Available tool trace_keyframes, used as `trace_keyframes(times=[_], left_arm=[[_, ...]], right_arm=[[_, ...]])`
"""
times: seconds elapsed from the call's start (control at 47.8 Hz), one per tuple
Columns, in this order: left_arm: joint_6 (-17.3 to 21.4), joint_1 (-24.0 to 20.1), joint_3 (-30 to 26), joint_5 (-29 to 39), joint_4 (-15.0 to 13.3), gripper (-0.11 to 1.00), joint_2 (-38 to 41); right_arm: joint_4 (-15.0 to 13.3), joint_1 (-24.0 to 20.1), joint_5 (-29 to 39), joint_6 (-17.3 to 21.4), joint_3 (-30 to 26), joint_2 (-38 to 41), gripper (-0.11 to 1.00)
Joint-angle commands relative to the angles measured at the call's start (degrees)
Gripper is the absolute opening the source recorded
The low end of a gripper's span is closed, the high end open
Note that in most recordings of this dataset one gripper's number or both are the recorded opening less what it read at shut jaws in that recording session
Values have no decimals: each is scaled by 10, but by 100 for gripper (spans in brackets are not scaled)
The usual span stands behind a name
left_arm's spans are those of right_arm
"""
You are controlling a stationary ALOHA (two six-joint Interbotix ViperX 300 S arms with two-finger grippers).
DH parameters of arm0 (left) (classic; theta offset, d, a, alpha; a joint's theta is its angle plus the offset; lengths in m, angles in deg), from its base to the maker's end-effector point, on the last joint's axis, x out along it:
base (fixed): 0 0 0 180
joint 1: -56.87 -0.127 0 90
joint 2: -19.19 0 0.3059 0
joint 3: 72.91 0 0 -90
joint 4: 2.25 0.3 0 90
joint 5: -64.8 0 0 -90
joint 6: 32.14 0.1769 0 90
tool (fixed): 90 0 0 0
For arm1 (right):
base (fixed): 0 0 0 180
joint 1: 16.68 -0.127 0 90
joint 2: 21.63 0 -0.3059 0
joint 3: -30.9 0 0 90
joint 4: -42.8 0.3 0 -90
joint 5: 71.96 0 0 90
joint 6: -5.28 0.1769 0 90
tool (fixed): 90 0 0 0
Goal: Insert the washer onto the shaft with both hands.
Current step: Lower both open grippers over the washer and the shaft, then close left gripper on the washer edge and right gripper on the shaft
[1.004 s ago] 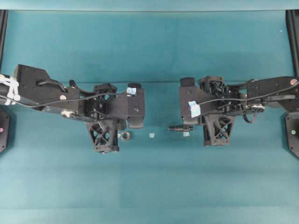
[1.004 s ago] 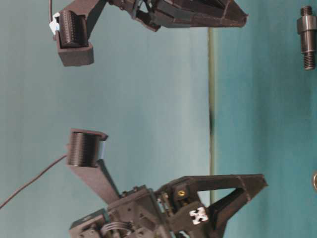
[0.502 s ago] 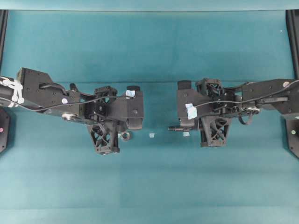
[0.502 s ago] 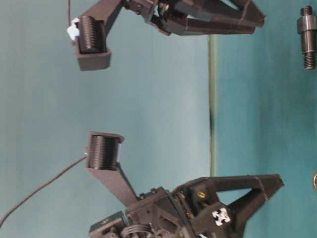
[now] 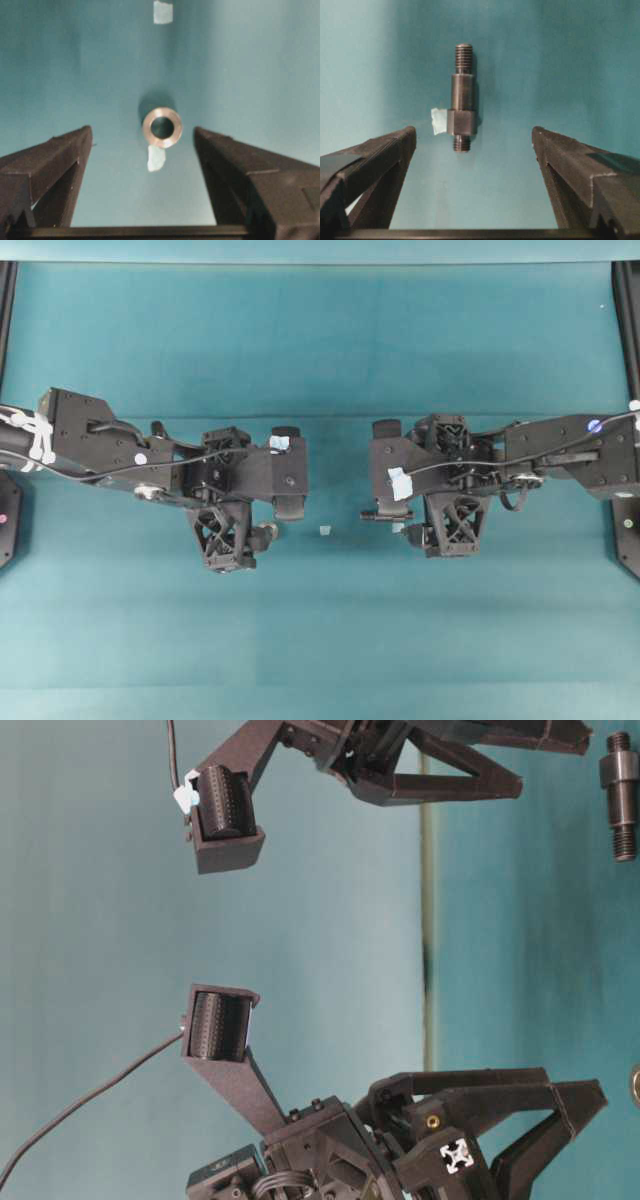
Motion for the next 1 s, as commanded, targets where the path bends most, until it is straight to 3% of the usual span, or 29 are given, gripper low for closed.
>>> trace_keyframes(times=[0.0, 0.439, 0.983], left_arm=[[0, 4, -2, -11, 2, 86, -2], [-1, 18, 6, -33, 2, 86, 33], [5, 5, 15, -62, 2, 85, 51]], right_arm=[[-1, -1, -7, -2, -9, 0, 86], [4, -1, -34, 8, -6, 37, 86], [4, -2, -52, 23, 11, 50, 86]])
